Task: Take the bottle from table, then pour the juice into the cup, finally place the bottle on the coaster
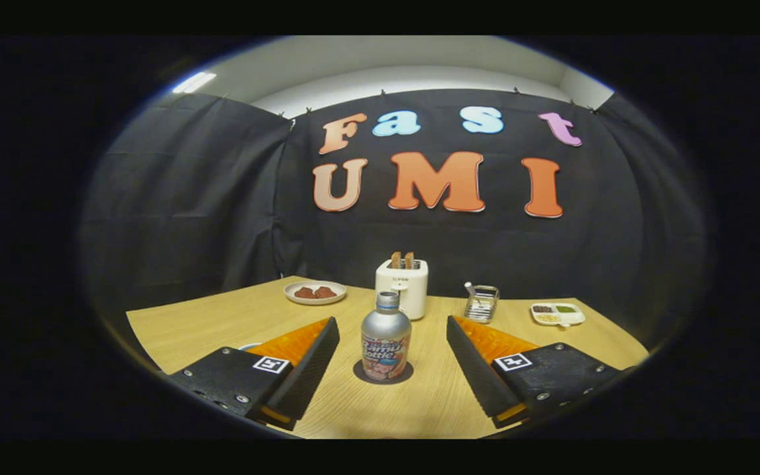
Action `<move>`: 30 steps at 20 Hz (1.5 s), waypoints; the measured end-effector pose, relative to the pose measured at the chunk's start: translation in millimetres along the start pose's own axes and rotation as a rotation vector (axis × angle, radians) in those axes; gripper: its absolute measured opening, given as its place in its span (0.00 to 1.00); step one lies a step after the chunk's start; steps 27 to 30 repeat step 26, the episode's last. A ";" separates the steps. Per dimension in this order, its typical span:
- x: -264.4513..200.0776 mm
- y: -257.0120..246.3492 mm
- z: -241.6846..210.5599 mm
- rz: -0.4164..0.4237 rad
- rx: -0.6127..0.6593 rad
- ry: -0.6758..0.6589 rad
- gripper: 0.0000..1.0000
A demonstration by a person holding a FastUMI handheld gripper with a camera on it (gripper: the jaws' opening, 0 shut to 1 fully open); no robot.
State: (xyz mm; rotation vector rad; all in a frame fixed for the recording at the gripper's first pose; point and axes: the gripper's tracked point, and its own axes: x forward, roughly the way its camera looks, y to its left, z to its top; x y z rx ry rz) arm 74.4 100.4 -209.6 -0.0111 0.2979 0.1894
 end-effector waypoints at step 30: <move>-155.9 -52.6 47.2 -0.163 0.057 -0.196 0.97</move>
